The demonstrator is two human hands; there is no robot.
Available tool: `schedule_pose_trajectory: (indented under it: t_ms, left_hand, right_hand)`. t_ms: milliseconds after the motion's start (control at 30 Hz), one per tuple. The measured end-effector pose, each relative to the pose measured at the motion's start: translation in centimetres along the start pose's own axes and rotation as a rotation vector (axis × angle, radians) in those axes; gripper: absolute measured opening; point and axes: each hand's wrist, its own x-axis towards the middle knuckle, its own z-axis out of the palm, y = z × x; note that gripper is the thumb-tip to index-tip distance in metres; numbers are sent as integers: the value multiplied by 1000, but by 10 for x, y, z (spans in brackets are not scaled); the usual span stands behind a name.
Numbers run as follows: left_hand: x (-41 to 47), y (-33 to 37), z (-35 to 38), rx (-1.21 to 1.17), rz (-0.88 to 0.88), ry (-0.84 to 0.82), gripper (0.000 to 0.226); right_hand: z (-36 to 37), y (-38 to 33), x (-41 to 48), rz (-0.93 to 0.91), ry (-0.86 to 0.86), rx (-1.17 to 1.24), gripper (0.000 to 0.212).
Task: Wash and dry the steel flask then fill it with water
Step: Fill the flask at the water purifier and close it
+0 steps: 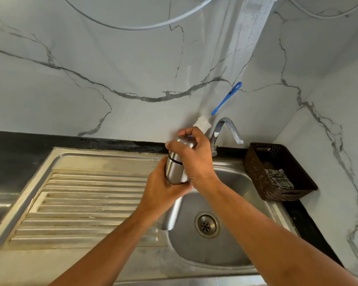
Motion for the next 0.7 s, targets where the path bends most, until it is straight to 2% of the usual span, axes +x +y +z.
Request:
schedule_pose_trajectory:
  t_ms: [133, 233, 367, 700]
  left_hand:
    - [1, -19, -25, -25, -37, 121, 79]
    - [-3, -36, -47, 13, -84, 209, 78]
    - [-16, -53, -72, 43, -125, 256, 80]
    - [-28, -58, -97, 100, -121, 275, 77]
  right_hand:
    - [8, 7, -3, 33, -287, -156, 69]
    - [20, 18, -4, 7, -433, -343, 61]
    - [45, 26, -9, -68, -509, -424, 49]
    - [73, 36, -15, -185, -566, -529, 63]
